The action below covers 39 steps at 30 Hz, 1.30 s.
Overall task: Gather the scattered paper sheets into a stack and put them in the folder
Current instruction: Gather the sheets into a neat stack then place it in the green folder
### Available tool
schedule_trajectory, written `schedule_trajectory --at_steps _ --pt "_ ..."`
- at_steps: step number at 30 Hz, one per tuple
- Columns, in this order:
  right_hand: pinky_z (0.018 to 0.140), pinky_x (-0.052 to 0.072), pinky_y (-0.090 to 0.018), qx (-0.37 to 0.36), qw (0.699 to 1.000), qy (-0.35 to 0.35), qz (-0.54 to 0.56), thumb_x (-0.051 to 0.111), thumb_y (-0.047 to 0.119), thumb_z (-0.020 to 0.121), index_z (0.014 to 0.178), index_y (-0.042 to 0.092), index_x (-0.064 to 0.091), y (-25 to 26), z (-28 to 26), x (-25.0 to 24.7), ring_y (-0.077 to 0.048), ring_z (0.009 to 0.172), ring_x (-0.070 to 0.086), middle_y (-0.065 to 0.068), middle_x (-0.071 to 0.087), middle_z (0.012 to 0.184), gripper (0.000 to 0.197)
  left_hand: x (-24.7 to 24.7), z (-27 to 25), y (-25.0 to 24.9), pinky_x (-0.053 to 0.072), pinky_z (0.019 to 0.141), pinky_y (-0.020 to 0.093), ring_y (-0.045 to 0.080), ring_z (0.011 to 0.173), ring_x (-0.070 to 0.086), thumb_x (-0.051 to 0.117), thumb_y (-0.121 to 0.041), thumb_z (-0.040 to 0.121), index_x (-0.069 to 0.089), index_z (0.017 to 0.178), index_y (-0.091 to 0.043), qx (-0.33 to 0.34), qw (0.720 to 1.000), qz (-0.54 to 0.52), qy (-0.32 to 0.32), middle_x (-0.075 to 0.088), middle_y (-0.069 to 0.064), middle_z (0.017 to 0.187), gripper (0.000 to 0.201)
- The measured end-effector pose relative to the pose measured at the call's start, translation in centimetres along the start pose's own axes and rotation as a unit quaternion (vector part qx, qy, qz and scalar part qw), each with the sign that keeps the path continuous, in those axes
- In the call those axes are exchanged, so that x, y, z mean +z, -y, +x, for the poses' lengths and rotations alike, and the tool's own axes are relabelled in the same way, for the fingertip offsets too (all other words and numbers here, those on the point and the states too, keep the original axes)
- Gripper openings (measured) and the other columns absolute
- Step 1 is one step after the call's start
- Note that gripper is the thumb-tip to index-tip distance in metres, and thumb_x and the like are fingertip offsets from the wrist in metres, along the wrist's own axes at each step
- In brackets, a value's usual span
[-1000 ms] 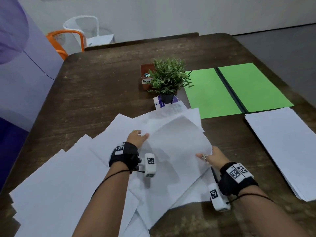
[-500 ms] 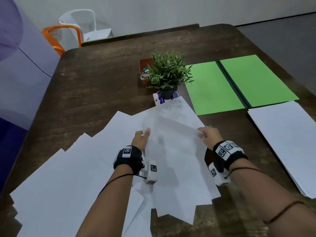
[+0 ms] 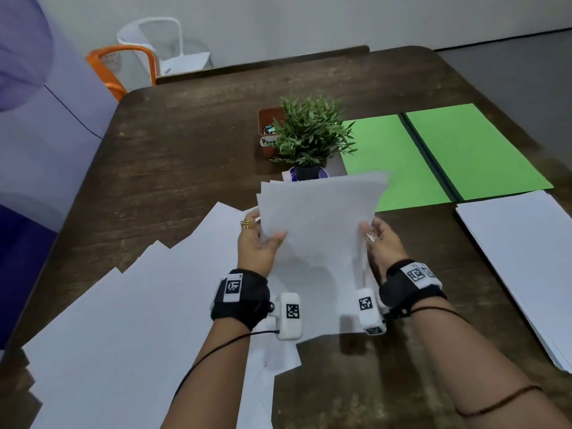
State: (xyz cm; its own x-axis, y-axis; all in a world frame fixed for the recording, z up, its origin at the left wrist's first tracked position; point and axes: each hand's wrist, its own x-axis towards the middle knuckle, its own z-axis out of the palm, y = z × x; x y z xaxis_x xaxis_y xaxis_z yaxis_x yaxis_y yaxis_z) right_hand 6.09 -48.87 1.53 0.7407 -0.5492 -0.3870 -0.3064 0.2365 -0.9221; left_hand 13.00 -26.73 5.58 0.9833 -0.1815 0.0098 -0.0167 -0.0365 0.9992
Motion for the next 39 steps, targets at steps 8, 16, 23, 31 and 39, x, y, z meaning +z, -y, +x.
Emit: schedule_trajectory --at_steps 8,16,23,31,39 --pt "0.068 0.053 -0.014 -0.210 0.976 0.039 0.045 0.058 -0.003 0.086 0.094 0.017 0.059 6.6 -7.5 -2.0 0.001 0.073 0.067 0.016 0.072 0.077 0.022 0.5 -4.6 -7.6 0.051 0.067 0.018 0.017 0.070 0.061 0.062 -0.017 0.089 0.055 0.085 -0.005 0.173 0.981 0.063 -0.062 0.064 0.003 0.075 0.014" --pt "0.085 0.048 -0.016 -0.278 0.959 0.062 0.011 0.058 -0.008 0.085 0.105 0.023 0.038 7.6 -14.3 -5.7 0.001 0.094 0.060 0.009 0.057 0.106 0.041 5.0 -12.3 -9.1 0.043 0.071 0.002 -0.006 0.085 0.057 0.053 -0.018 0.094 0.034 0.116 -0.015 0.222 0.967 0.082 -0.092 0.056 -0.006 0.102 0.029" --pt "0.090 0.041 -0.030 -0.162 0.975 0.000 -0.150 0.046 -0.005 0.091 0.118 0.014 0.036 1.6 -14.6 -8.8 -0.023 0.106 0.052 -0.007 0.054 0.113 0.035 6.3 -14.9 -4.0 0.042 0.085 0.023 0.023 0.103 0.055 0.050 -0.008 0.094 0.036 0.128 -0.014 0.099 0.985 0.104 -0.098 0.052 0.004 0.117 0.038" --pt "0.094 0.036 -0.024 -0.142 0.979 0.002 -0.144 0.043 -0.009 0.091 0.129 0.003 0.034 0.0 -14.0 -9.7 -0.017 0.109 0.048 -0.012 0.052 0.121 0.040 8.1 -15.3 -2.5 0.041 0.081 0.021 0.021 0.097 0.056 0.049 -0.010 0.095 0.035 0.125 -0.005 0.048 0.985 0.112 -0.121 0.055 0.004 0.109 0.034" --pt "0.077 0.035 -0.027 -0.101 0.968 -0.053 -0.222 0.033 -0.005 0.093 0.129 -0.002 0.034 0.1 -11.2 -13.0 -0.032 0.101 0.053 -0.023 0.055 0.113 0.036 12.2 -15.1 -1.0 0.044 0.084 0.032 0.037 0.103 0.058 0.043 -0.009 0.097 0.041 0.120 0.006 -0.041 0.972 0.216 -0.077 0.059 0.025 0.109 0.028"
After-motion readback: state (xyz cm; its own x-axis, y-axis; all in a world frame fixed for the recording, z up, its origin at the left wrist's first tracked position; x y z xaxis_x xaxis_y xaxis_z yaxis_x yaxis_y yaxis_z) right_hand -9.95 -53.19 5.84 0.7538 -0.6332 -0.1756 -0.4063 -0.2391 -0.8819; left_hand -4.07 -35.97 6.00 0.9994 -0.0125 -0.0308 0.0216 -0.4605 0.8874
